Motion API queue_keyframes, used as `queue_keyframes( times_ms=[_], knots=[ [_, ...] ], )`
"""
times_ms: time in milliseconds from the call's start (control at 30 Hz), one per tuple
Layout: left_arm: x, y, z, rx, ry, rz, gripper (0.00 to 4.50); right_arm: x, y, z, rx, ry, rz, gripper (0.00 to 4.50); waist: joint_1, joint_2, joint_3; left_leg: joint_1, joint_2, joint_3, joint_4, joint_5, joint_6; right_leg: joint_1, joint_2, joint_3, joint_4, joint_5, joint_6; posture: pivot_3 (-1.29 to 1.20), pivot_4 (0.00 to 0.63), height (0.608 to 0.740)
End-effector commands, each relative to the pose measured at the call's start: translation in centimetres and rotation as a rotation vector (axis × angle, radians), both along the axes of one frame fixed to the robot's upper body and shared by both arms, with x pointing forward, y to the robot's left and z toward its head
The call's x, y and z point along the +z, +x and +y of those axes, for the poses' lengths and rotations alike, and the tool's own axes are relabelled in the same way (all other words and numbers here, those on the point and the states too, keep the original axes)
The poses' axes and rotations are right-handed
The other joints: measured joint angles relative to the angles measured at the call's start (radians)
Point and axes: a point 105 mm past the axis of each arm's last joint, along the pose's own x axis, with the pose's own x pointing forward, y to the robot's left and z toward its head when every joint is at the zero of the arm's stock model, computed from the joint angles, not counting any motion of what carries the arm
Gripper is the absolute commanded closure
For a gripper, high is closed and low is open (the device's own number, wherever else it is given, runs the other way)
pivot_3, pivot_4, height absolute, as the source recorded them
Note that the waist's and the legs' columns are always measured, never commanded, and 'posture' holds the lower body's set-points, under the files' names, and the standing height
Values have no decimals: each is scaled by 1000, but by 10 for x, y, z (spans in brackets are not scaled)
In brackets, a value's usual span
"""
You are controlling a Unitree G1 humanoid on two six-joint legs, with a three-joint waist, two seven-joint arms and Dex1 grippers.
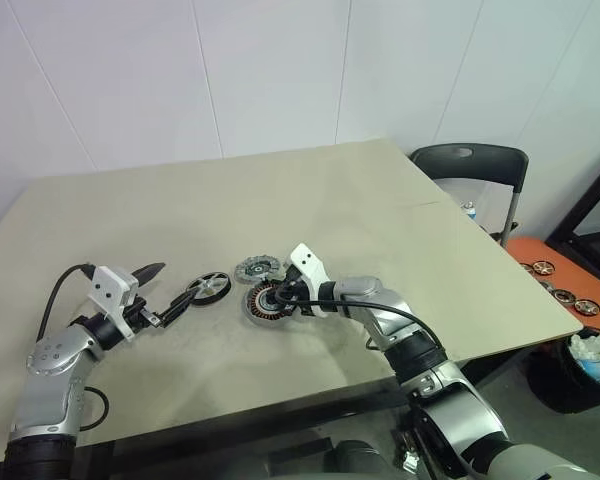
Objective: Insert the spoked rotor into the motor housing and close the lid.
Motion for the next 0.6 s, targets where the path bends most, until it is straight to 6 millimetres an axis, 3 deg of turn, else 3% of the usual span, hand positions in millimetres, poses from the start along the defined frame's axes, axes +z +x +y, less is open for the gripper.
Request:
queue_keyframes(
  times_ms=[33, 200, 433, 600],
  knots=[
    [11, 4, -2, -9, 14, -46, 0, -3, 8, -10, -29, -76, -42, 4492, 0, 0, 0, 0, 0, 0, 0, 0, 0, 0, 0, 0, 0, 0, 0, 0, 0, 740],
    [11, 4, -3, -11, 16, -44, 0, -4, 14, -14, -49, -110, -86, 4492, -1, 0, 0, 0, 0, 0, 0, 0, 0, 0, 0, 0, 0, 0, 0, 0, 0, 740],
    [11, 4, -3, -13, 17, -43, 0, -4, 17, -15, -53, -129, -124, 2487, 1, 0, 0, 0, 0, 0, 0, 0, 0, -1, 0, 0, 0, 0, 0, 0, 0, 740],
    [10, 4, -4, -14, 17, -43, 0, -5, 18, -16, -24, -172, -169, 2487, 2, 0, 0, -2, 0, 0, -1, 0, 0, -2, -1, 0, -1, 0, 0, 0, 0, 740]
  ],
)
